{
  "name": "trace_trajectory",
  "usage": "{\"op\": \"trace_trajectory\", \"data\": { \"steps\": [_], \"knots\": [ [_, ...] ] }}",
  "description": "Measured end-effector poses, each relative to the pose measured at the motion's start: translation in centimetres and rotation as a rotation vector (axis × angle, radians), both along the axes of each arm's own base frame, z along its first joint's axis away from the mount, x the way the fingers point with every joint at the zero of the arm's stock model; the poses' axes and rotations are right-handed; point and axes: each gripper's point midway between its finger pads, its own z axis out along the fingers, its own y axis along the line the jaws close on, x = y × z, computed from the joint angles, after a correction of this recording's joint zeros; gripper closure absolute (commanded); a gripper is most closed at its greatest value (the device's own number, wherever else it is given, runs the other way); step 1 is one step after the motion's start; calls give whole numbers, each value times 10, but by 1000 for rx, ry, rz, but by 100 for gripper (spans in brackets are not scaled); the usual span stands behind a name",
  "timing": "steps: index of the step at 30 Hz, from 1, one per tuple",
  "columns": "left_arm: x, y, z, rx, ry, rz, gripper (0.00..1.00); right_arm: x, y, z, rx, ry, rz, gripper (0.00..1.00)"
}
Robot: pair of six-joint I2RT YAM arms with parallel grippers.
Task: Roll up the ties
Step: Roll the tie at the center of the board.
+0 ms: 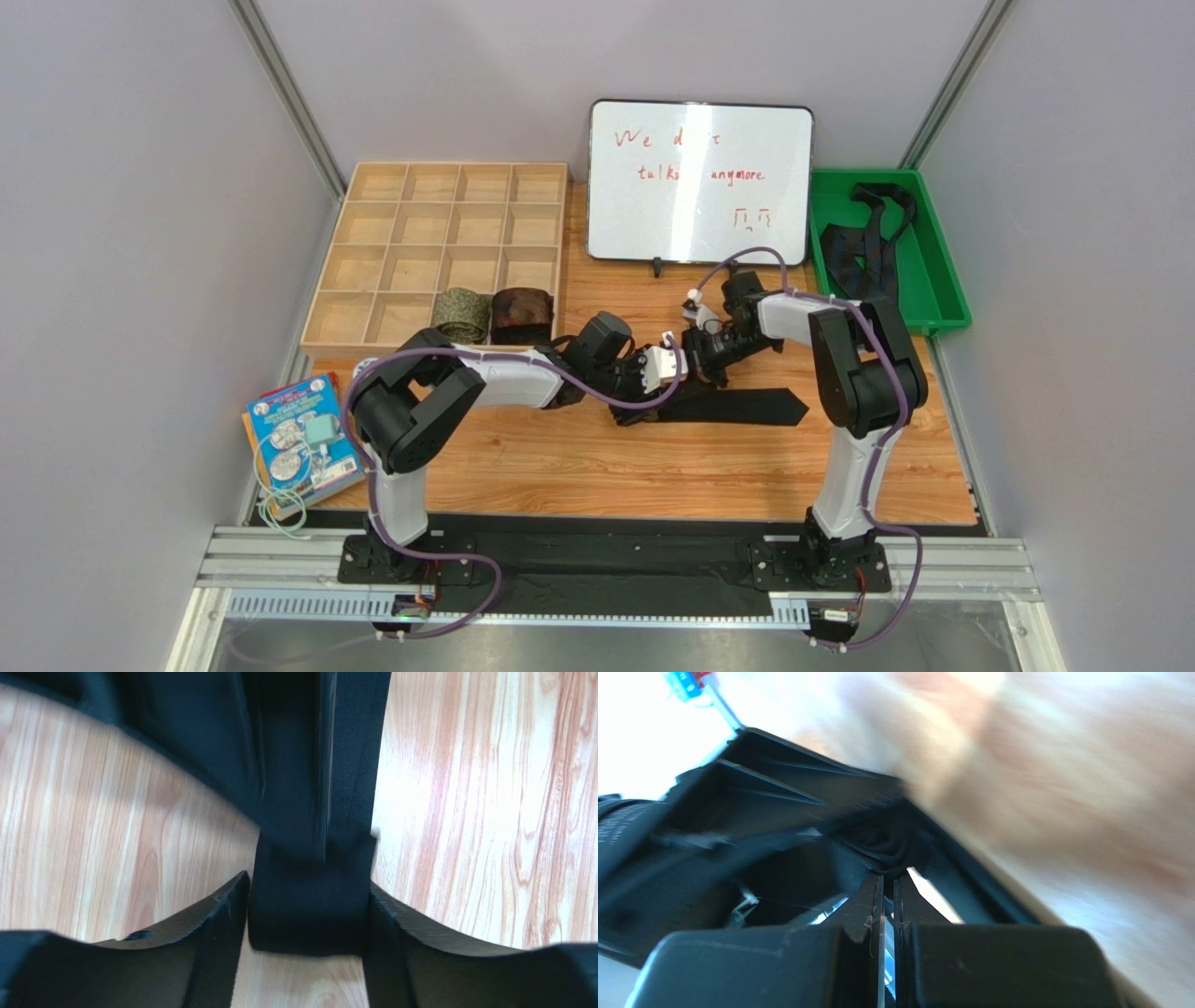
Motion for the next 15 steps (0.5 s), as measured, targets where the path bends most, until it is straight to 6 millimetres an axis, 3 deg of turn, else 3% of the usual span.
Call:
{"op": "trace_trajectory", "data": {
  "steps": [5,15],
  "knots": [
    [-4,7,0,-13,9,12,24,1,-13,-16,-45,45,-33,100],
    [-13,19,3,-71,57,78,20,1,-17,-21,-93,52,-42,100]
  ]
}}
